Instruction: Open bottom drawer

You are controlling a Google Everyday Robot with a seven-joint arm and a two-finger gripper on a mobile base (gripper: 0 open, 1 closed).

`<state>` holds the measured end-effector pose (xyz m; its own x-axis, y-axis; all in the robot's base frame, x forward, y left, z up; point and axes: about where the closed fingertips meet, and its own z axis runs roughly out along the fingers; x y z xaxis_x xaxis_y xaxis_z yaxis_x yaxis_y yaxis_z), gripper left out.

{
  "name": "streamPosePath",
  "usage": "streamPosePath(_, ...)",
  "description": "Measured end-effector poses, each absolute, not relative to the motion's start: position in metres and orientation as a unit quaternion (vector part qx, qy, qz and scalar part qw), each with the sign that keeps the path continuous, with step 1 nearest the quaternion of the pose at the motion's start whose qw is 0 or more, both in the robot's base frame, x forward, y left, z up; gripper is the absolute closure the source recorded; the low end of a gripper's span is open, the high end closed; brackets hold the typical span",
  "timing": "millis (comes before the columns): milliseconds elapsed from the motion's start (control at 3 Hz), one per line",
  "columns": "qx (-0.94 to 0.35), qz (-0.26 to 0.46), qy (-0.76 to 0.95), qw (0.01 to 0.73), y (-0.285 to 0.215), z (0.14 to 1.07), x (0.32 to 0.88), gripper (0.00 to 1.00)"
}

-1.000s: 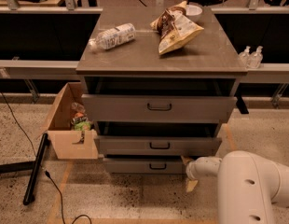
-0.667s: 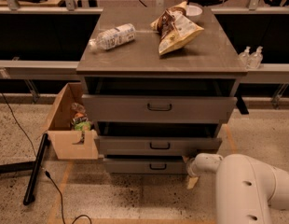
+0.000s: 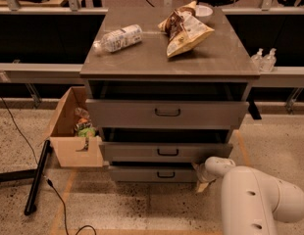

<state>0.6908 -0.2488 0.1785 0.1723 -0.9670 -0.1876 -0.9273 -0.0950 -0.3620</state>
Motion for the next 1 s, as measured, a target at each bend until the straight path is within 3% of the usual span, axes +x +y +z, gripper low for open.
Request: streamPosePath(1000, -0.731, -0.005, 0.661, 0.17, -0.258, 0.173, 0.671, 0.88)
